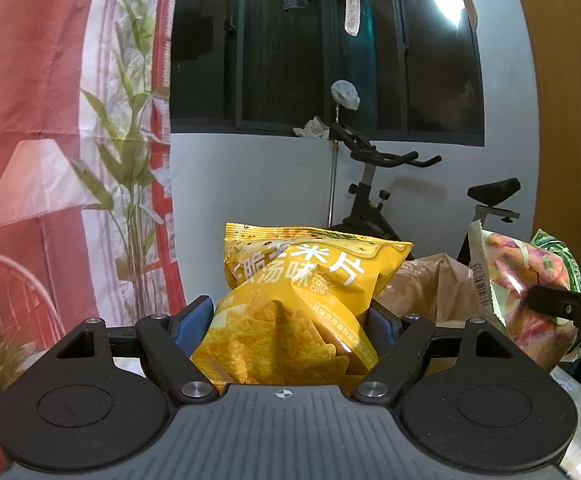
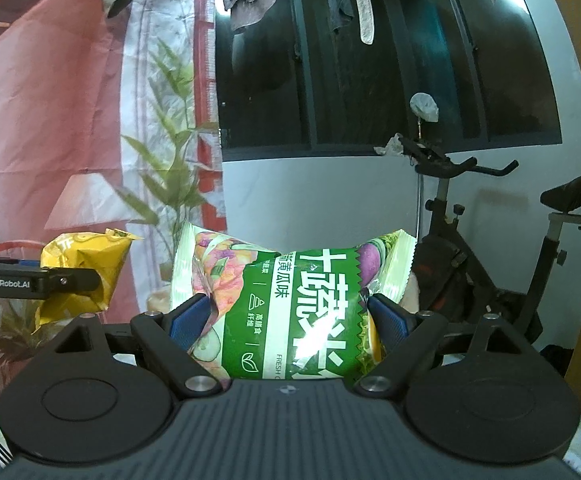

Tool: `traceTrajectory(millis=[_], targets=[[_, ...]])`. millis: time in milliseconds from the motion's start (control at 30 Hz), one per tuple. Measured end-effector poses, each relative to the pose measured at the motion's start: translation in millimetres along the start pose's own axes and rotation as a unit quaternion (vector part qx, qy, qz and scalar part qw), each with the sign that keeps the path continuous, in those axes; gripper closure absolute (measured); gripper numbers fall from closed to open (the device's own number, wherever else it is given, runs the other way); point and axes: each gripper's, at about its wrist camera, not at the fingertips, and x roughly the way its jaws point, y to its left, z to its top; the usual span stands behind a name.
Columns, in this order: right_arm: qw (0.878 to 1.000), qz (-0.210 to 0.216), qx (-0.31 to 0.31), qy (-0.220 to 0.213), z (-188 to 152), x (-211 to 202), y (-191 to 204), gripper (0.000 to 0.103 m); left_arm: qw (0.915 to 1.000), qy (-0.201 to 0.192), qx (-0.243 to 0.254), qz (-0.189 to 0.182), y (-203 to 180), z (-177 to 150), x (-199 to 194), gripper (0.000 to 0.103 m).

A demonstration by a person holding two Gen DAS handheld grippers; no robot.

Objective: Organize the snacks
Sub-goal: 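Lift both bags over the paper bag and open both tools to drop them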

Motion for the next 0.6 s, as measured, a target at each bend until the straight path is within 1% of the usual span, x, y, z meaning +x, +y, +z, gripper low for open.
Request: traceTrajectory(millis=[333, 467, 600], targets=[[1.000, -0.016, -0.016, -0.006, 29, 39, -23, 0.016, 0.9998, 0.011, -0.002, -0.017, -4, 22, 44, 0.021], [0.999, -0.025, -0.037, -0.010, 38, 62, -28, 0.016, 0.9997, 0.017, -0.007, -0.017, -7, 33, 72, 0.021], [0.998, -0.037, -0.057, -0.013, 45, 96, -34, 0.016, 0.9991, 0.031, -0.023, -0.017, -8, 41, 105, 0.021]])
